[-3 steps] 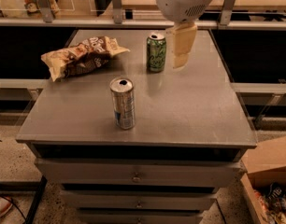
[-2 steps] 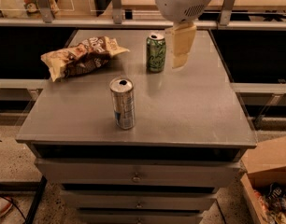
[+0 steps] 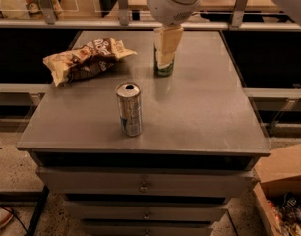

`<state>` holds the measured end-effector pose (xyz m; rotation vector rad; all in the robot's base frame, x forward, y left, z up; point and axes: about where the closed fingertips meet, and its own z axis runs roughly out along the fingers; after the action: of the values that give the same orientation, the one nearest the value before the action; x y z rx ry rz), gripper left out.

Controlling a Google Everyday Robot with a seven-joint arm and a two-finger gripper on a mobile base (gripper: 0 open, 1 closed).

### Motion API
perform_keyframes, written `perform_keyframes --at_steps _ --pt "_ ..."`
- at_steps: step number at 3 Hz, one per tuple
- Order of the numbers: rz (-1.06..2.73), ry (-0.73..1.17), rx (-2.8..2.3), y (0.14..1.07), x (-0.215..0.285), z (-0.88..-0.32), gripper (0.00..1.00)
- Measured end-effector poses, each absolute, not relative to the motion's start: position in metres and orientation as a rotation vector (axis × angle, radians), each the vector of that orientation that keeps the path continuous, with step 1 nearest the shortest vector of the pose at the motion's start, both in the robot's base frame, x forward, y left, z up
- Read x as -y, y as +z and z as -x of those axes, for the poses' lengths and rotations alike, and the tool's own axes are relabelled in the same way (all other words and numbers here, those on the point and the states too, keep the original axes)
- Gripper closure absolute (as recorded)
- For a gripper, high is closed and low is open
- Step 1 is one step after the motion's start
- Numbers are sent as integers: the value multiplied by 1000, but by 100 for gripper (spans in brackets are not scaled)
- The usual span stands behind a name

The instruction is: Move brown chip bag near redbull can

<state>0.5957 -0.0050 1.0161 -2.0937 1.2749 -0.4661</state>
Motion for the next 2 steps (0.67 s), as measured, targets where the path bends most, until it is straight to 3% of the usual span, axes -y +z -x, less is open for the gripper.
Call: perform_keyframes --at_steps 2 --pt "2054 -503 -1110 999 -53 -652 0"
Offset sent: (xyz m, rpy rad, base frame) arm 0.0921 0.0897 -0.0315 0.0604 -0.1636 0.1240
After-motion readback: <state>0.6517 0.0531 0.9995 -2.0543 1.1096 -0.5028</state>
